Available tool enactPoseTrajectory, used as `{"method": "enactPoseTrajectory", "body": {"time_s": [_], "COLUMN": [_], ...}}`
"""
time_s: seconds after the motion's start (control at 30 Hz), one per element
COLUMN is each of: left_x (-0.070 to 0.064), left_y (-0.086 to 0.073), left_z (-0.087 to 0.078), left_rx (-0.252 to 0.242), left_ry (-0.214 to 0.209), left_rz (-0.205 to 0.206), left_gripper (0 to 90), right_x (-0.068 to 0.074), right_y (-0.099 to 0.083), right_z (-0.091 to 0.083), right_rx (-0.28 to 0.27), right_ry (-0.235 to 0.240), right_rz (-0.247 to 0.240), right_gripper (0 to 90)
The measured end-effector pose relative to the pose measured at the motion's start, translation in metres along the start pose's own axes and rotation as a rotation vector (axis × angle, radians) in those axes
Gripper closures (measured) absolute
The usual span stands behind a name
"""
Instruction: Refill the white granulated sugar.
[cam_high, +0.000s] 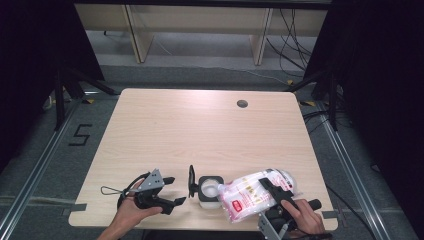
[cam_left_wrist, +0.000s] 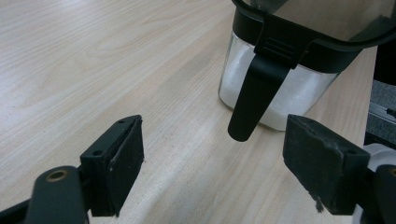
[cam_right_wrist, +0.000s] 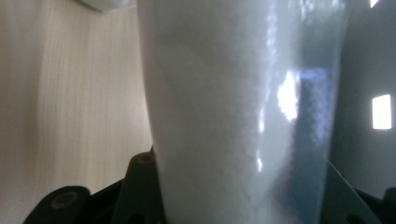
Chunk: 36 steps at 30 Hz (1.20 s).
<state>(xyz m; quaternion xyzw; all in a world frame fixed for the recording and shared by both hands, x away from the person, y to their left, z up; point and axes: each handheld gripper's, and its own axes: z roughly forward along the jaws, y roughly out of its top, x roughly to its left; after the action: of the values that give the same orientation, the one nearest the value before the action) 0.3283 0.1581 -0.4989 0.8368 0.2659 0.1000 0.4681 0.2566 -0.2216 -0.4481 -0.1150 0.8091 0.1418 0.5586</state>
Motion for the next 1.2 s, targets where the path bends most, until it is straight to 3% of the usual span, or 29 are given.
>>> {"method": "enactPoseTrajectory", "body": {"time_s": [0.1,0.13,0.17,0.2,0.23,0.27,0.3,0.33,0.37,0.4,0.43,0.53,0.57,0.6,0.63,0.7,0.73,0.77,0.8,0.87,1.07,1.13,1.2], "left_x": [-0.001,-0.001,-0.001,-0.002,-0.002,-0.002,-0.002,-0.002,-0.003,-0.001,-0.002,-0.001,-0.001,-0.002,-0.002,-0.002,-0.002,-0.001,-0.002,-0.002,-0.002,-0.002,0.000], "left_y": [0.000,0.000,0.000,-0.001,-0.001,0.000,-0.001,0.000,-0.001,-0.001,0.000,0.000,0.000,-0.001,0.000,-0.001,0.000,0.000,0.000,0.000,0.000,0.000,0.000], "left_z": [0.000,0.000,0.000,0.002,0.001,0.001,0.002,0.001,0.001,0.001,0.001,0.001,0.001,0.001,0.001,0.002,0.001,0.001,0.001,0.001,0.001,0.001,0.000], "left_rx": [0.000,-0.006,-0.007,-0.034,-0.028,-0.026,-0.030,-0.028,-0.026,-0.010,-0.017,-0.020,-0.026,-0.023,-0.027,-0.034,-0.019,-0.020,-0.020,-0.029,-0.020,-0.031,-0.028], "left_ry": [0.007,0.007,0.007,-0.011,-0.012,-0.013,-0.009,-0.007,0.000,0.004,-0.003,-0.007,-0.008,-0.009,-0.011,-0.011,-0.005,-0.008,-0.009,-0.012,-0.010,-0.014,-0.008], "left_rz": [-0.009,-0.012,-0.013,-0.039,-0.038,-0.037,-0.044,-0.028,-0.046,-0.019,-0.027,-0.009,-0.009,-0.038,-0.034,-0.038,-0.022,-0.004,-0.034,-0.037,-0.035,-0.040,-0.019], "left_gripper": [20.2,20.2,20.2,20.2,20.2,20.2,20.2,20.2,20.2,20.2,20.2,20.2,20.2,20.2,20.2,20.2,20.2,20.2,20.2,20.2,20.2,20.2,20.2], "right_x": [0.005,0.003,0.006,0.005,0.003,0.006,0.001,0.005,0.007,0.004,0.009,0.004,0.004,0.004,0.000,0.003,0.004,0.003,0.004,0.003,0.000,-0.003,-0.005], "right_y": [-0.004,-0.004,-0.005,-0.006,-0.006,-0.007,-0.007,-0.007,-0.008,-0.008,-0.008,-0.011,-0.012,-0.013,-0.015,-0.017,-0.018,-0.019,-0.021,-0.023,-0.033,-0.037,-0.042], "right_z": [0.000,0.001,0.001,0.002,0.003,0.002,0.003,0.003,0.003,0.004,0.004,0.007,0.007,0.009,0.009,0.010,0.011,0.014,0.015,0.019,0.027,0.031,0.035], "right_rx": [-0.016,-0.031,-0.027,-0.033,-0.046,-0.039,-0.058,-0.051,-0.056,-0.063,-0.059,-0.081,-0.086,-0.101,-0.110,-0.111,-0.126,-0.143,-0.142,-0.152,-0.178,-0.182,-0.190], "right_ry": [0.025,0.023,0.034,0.033,0.038,0.039,0.042,0.053,0.061,0.062,0.082,0.088,0.092,0.098,0.100,0.131,0.137,0.140,0.147,0.151,0.159,0.153,0.153], "right_rz": [0.112,0.082,0.136,0.112,0.091,0.157,0.099,0.154,0.197,0.155,0.250,0.246,0.288,0.313,0.299,0.421,0.451,0.449,0.477,0.493,0.635,0.663,0.698], "right_gripper": [63.2,63.3,63.6,63.9,64.1,64.3,64.7,64.9,65.0,65.1,65.2,65.4,65.4,65.5,65.5,65.7,65.8,65.8,65.9,66.0,66.4,66.4,66.4]}}
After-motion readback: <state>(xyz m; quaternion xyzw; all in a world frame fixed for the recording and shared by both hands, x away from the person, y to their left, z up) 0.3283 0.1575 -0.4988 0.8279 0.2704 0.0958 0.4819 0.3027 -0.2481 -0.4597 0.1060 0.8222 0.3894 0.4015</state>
